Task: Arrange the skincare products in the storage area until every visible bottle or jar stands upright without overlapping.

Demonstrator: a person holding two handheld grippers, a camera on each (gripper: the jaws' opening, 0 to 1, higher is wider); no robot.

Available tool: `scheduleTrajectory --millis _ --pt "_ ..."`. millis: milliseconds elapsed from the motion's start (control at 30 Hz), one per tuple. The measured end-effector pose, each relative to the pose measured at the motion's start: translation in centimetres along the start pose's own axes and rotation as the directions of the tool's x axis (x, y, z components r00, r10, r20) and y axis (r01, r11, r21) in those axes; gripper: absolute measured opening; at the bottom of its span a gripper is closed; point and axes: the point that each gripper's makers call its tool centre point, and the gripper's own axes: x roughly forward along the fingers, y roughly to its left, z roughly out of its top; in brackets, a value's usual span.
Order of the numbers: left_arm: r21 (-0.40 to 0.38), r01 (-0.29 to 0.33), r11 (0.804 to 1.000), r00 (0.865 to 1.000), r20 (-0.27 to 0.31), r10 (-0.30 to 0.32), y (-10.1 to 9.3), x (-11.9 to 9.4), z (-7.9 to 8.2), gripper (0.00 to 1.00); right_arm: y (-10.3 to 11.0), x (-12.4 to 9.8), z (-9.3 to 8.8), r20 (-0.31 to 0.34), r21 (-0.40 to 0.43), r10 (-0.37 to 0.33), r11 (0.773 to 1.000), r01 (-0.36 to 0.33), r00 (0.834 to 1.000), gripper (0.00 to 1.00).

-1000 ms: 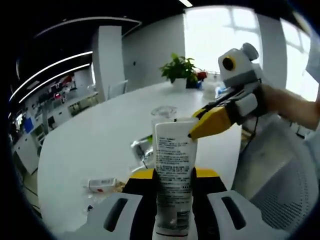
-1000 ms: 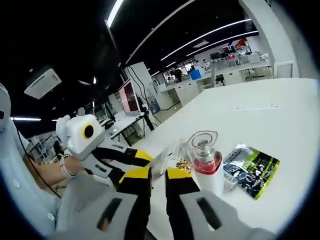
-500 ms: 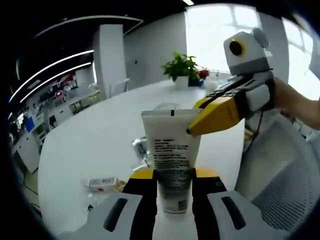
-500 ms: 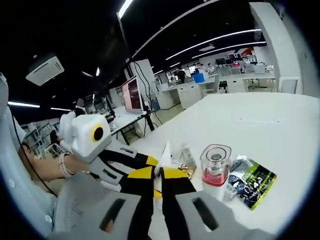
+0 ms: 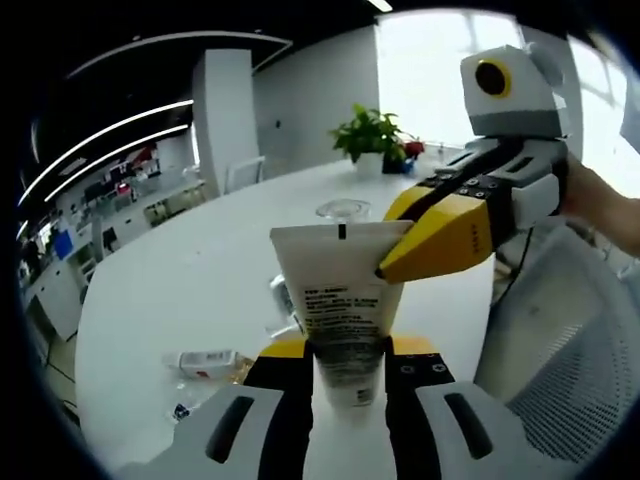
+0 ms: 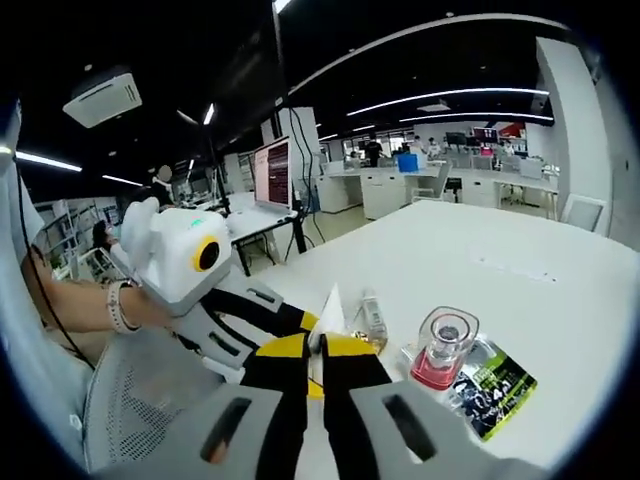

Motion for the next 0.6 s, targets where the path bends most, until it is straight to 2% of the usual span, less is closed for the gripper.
scheduleTrajectory --millis 200,400,533,600 --pt "-0.015 -0.001 1.000 1.000 0.009 0.001 0.1 -0.1 0.0 0.24 -0.2 0.2 0.1 -0.005 -0.008 0.015 1.000 -0.015 1.000 0.05" --pt "0.010 0.018 1.000 1.000 0.026 -0.018 0.0 0.0 0.0 0.27 -0.1 0.1 0.1 0.011 -0.010 0.030 1.000 -0.030 0.999 0.09" --pt "0.037 0.013 0.999 1.000 0.022 -0.014 0.0 0.0 -0.1 0.28 -0.2 0.1 -0.6 -0.011 -0.030 0.028 0.999 -0.028 1.000 0.21" --pt "0.036 0.015 0.999 1.000 0.019 -0.016 0.1 -0.1 -0.1 0.28 -0.1 -0.1 -0.9 -0.017 -0.038 0.027 0.999 -0.027 0.999 0.21"
